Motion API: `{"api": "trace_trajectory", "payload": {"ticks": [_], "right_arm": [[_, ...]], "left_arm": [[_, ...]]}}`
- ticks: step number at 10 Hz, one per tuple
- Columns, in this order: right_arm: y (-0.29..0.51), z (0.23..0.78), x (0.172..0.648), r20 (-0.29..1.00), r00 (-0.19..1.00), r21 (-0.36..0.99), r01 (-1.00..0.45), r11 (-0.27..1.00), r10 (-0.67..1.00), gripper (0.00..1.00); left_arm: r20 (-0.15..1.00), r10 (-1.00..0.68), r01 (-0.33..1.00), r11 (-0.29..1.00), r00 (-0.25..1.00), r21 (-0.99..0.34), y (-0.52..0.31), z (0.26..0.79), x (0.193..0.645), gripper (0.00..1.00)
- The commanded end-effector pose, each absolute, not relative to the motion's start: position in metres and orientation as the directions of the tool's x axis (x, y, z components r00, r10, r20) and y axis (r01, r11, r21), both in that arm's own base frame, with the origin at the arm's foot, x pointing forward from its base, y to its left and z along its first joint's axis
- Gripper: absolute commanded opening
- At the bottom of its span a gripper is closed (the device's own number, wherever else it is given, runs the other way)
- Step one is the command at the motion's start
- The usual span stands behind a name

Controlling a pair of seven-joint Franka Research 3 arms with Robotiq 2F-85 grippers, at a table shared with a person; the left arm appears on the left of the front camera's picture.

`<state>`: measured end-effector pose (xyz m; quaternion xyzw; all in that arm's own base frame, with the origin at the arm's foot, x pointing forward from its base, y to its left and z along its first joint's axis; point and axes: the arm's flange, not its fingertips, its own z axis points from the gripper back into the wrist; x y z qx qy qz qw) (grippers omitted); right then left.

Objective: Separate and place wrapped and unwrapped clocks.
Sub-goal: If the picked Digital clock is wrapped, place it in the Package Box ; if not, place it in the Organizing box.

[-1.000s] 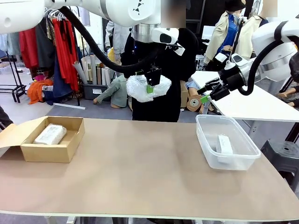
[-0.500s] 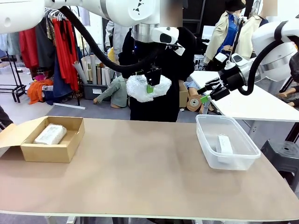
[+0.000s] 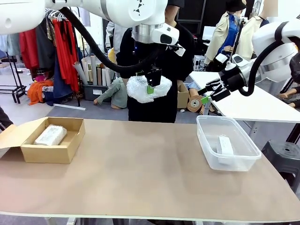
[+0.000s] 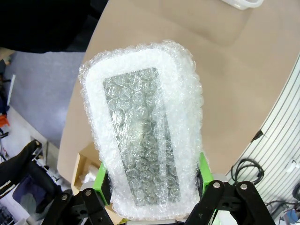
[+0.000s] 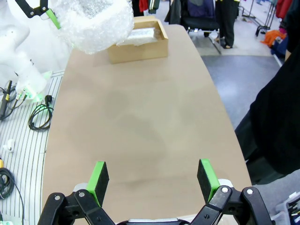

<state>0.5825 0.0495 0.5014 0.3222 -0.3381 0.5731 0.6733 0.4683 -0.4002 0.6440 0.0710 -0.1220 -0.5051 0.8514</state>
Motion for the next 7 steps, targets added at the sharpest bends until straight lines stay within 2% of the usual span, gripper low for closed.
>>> {"api": "trace_trajectory", "payload": {"ticks": [1,3,4,7], "right_arm": [[0.05,0.503,0.583,0.821,0.106,0.038,-0.99,0.133,0.56,1.0],[0.05,0.503,0.583,0.821,0.106,0.038,-0.99,0.133,0.56,1.0],[0.05,0.503,0.583,0.821,0.106,0.038,-0.99,0.133,0.56,1.0],[0.05,0.503,0.583,0.821,0.106,0.038,-0.99,0.133,0.56,1.0]], "left_arm": [[0.139,-0.876,0.841,0.482,0.461,0.247,-0.398,0.65,0.467,0.0],[0.088,-0.871,0.844,0.491,0.484,0.215,-0.381,0.654,0.472,0.0],[0.095,-0.86,0.831,0.51,0.502,0.224,-0.372,0.653,0.458,0.0],[0.052,-0.858,0.83,0.508,0.511,0.233,-0.343,0.669,0.463,0.0]]}}
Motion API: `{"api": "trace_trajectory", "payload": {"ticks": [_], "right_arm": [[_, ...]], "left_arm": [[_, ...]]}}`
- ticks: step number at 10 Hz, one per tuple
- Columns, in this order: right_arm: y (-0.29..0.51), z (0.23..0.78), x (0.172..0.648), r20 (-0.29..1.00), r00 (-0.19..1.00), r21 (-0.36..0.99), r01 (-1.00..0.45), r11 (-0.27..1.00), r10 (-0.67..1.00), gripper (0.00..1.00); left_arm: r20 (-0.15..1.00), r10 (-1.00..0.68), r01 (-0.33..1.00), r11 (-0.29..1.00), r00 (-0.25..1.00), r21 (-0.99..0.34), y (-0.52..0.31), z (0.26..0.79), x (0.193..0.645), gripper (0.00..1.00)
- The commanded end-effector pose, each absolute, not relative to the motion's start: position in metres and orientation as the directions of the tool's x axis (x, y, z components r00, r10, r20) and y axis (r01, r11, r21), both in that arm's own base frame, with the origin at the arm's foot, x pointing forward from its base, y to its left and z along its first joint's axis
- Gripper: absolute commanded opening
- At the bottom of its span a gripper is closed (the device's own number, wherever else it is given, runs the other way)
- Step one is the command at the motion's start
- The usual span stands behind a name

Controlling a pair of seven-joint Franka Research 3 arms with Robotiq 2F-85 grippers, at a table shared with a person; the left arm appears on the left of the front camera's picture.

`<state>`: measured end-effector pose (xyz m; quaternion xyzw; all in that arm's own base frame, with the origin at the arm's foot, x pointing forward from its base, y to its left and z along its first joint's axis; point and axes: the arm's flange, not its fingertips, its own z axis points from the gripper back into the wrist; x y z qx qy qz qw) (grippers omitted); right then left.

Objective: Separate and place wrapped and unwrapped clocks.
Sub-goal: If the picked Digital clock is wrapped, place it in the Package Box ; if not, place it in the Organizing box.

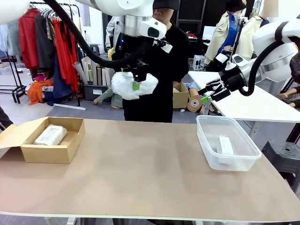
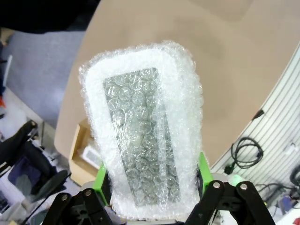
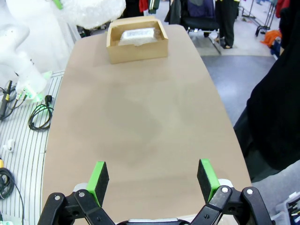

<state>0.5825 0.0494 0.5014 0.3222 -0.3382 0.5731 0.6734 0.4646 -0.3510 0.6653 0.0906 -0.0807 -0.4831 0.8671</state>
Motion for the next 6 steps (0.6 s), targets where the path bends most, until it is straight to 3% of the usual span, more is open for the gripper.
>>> {"api": "trace_trajectory", "payload": {"ticks": [1,6], "right_arm": [[0.05,0.503,0.583,0.821,0.106,0.038,-0.99,0.133,0.56,1.0],[0.05,0.503,0.583,0.821,0.106,0.038,-0.99,0.133,0.56,1.0]], "left_arm": [[0.032,-0.867,0.84,0.49,0.497,0.235,-0.331,0.683,0.468,0.0],[0.069,-0.796,0.75,0.591,0.601,0.297,-0.284,0.718,0.465,0.0]]}}
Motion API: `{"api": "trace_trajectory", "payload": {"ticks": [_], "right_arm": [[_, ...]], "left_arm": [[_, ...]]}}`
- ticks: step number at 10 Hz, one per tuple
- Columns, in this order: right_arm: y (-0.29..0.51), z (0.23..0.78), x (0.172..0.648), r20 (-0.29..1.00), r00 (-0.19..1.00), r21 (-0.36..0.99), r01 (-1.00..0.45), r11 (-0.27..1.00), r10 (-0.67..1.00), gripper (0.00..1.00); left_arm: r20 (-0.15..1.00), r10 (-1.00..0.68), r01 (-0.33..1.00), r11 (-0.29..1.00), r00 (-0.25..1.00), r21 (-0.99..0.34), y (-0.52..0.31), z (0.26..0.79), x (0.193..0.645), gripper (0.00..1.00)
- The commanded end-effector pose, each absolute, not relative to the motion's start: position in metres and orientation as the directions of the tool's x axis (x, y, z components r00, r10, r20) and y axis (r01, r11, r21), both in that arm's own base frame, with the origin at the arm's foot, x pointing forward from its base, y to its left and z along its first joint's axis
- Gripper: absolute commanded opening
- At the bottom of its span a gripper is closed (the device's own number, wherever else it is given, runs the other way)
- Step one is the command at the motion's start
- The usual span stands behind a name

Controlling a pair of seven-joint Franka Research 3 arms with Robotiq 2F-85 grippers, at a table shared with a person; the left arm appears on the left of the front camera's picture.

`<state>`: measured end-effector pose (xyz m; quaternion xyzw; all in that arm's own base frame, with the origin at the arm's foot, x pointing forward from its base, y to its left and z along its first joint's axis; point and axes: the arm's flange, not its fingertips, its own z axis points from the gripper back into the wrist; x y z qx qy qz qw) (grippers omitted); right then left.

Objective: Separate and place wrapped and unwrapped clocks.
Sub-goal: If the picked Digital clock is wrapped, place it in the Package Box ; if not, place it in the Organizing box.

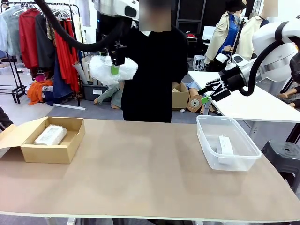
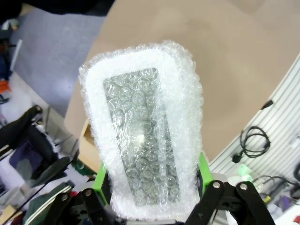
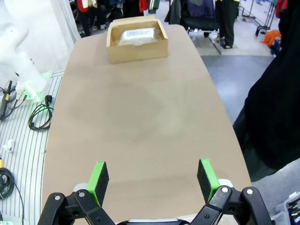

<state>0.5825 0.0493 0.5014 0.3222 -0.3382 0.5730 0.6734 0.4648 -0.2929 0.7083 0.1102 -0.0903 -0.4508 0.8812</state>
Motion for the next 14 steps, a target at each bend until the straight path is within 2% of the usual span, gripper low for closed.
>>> {"api": "trace_trajectory", "payload": {"ticks": [1,4,8,14], "right_arm": [[0.05,0.503,0.583,0.821,0.106,0.038,-0.99,0.133,0.56,1.0],[0.05,0.503,0.583,0.821,0.106,0.038,-0.99,0.133,0.56,1.0],[0.05,0.503,0.583,0.821,0.106,0.038,-0.99,0.133,0.56,1.0],[0.05,0.503,0.583,0.821,0.106,0.038,-0.99,0.133,0.56,1.0]], "left_arm": [[0.089,-0.778,0.726,0.615,0.621,0.308,-0.275,0.726,0.468,0.0],[0.175,-0.713,0.629,0.687,0.679,0.363,-0.254,0.753,0.482,0.0],[0.24,-0.573,0.46,0.795,0.784,0.395,-0.217,0.747,0.507,0.0],[0.221,-0.324,0.216,0.889,0.92,0.403,-0.138,0.712,0.494,0.0]]}}
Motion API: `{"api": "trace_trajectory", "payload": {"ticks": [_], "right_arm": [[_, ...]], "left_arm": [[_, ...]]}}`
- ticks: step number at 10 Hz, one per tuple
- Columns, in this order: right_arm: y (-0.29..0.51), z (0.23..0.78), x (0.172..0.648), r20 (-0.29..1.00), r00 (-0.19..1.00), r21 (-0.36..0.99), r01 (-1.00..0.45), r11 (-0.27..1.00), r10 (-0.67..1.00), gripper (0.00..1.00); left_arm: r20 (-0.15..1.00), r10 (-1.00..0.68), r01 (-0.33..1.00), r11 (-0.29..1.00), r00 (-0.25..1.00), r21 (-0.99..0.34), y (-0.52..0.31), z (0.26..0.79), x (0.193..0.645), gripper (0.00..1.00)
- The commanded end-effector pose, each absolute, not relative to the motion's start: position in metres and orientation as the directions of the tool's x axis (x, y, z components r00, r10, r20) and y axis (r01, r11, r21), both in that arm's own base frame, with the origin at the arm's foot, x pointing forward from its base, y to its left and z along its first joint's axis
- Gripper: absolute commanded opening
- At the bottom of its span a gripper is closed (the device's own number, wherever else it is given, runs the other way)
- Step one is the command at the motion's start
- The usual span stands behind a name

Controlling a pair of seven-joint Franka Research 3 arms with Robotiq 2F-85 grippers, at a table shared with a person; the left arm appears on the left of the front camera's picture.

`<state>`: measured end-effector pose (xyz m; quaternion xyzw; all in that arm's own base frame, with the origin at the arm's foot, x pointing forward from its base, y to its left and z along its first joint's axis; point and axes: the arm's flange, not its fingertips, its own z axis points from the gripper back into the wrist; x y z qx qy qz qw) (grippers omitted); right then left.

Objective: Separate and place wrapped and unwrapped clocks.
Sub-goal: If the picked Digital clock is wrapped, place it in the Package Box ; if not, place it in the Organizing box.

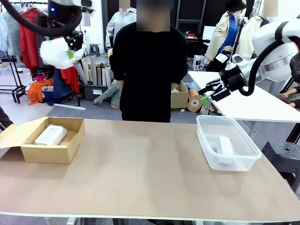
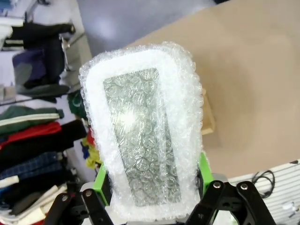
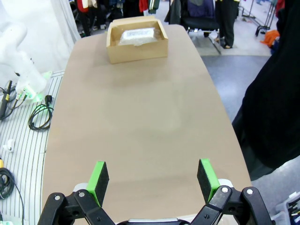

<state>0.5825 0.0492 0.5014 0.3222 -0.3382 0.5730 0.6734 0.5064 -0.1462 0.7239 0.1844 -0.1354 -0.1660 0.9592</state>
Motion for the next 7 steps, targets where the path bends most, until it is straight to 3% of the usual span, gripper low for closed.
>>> {"api": "trace_trajectory", "payload": {"ticks": [1,7], "right_arm": [[0.05,0.503,0.583,0.821,0.106,0.038,-0.99,0.133,0.56,1.0],[0.05,0.503,0.583,0.821,0.106,0.038,-0.99,0.133,0.56,1.0]], "left_arm": [[0.21,-0.277,0.179,0.903,0.937,0.39,-0.127,0.699,0.489,0.0],[0.217,-0.026,-0.014,0.983,0.976,0.182,-0.101,0.643,0.499,0.0]]}}
